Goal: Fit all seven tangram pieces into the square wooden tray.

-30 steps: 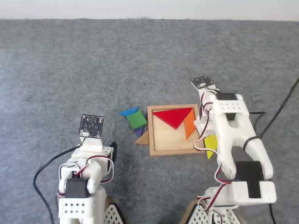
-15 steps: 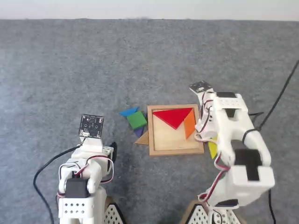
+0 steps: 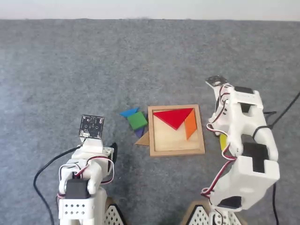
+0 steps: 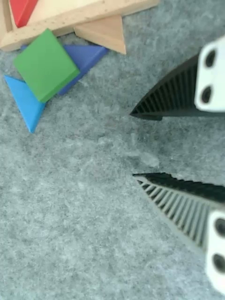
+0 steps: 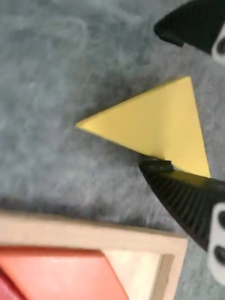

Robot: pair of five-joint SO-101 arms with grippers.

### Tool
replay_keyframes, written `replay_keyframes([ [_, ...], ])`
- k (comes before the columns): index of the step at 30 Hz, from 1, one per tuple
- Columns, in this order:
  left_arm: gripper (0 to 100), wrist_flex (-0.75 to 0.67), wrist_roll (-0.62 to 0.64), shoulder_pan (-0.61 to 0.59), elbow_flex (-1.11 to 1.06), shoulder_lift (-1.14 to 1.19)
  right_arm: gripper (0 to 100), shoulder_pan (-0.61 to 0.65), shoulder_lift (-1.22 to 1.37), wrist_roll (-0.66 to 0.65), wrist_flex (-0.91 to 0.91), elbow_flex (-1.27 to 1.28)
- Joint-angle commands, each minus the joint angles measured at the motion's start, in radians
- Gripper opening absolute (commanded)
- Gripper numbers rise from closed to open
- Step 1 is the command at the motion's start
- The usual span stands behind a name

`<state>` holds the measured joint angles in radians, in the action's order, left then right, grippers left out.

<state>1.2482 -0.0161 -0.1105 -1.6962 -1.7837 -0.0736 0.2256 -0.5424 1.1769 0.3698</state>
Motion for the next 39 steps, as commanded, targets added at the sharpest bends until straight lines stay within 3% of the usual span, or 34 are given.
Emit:
replay_keyframes([
  [1,18,0.002,0.009,-0.003,0.012,-0.011,23.6,0.016,-0.005,-0.037,-0.012,-0.054],
  [4,18,0.002,0.009,-0.003,0.012,-0.011,19.0,0.016,-0.012,-0.04,-0.012,-0.054],
  [16,18,0.002,0.009,-0.003,0.012,-0.011,19.8,0.018,-0.016,-0.029,0.007,-0.115],
  [27,18,0.002,0.009,-0.003,0.012,-0.011,20.3,-0.012,-0.13,0.164,0.351,-0.473],
  [30,18,0.002,0.009,-0.003,0.012,-0.011,20.3,-0.019,-0.338,0.244,0.32,-0.354],
  [34,18,0.002,0.009,-0.003,0.012,-0.011,20.3,0.019,-0.607,0.29,0.142,0.011],
  [39,18,0.002,0.009,-0.002,0.012,-0.011,20.3,0.079,-0.668,0.29,-0.047,0.33],
])
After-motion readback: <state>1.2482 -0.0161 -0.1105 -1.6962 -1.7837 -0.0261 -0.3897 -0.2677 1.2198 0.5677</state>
